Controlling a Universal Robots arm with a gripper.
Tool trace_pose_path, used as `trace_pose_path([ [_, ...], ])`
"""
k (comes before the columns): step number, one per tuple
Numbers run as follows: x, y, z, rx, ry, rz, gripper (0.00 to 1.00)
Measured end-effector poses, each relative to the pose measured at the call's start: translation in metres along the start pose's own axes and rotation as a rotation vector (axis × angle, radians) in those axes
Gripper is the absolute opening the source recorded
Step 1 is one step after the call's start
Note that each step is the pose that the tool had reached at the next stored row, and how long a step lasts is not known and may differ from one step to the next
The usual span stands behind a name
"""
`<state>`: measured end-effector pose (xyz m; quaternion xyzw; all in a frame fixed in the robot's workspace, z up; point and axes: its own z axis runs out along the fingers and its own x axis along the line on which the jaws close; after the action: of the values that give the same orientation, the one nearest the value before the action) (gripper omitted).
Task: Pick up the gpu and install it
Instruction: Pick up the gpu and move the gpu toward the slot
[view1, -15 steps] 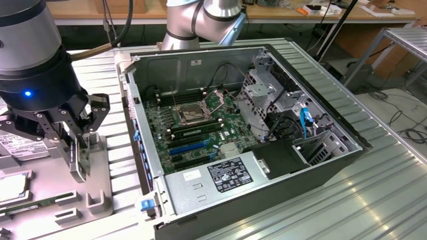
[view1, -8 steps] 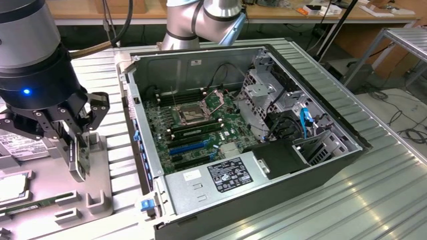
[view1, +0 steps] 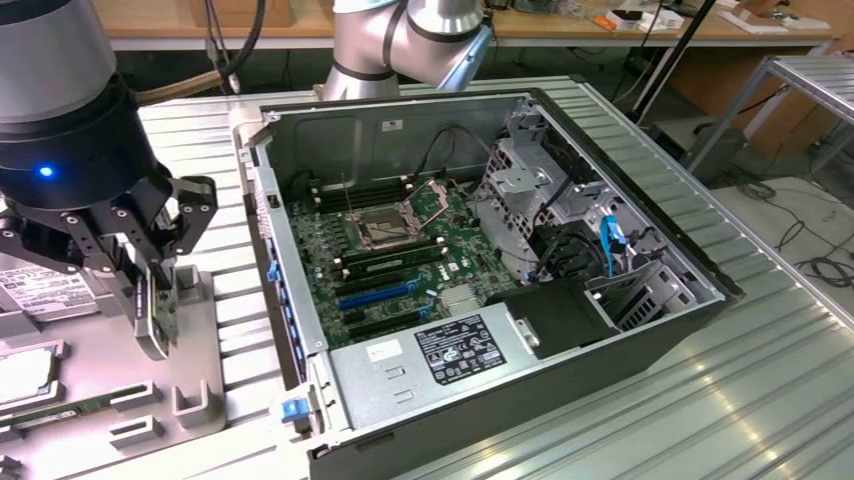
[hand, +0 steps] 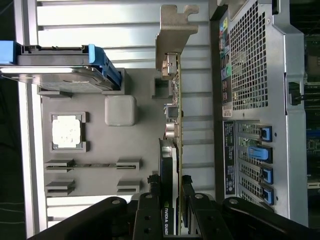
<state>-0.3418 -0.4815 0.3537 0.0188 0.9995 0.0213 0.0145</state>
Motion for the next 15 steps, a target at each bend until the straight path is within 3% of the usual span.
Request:
trace_pose_path([
  [15, 0.0, 0.0007, -0.0163, 0.0, 0.0, 0.0, 0.27],
])
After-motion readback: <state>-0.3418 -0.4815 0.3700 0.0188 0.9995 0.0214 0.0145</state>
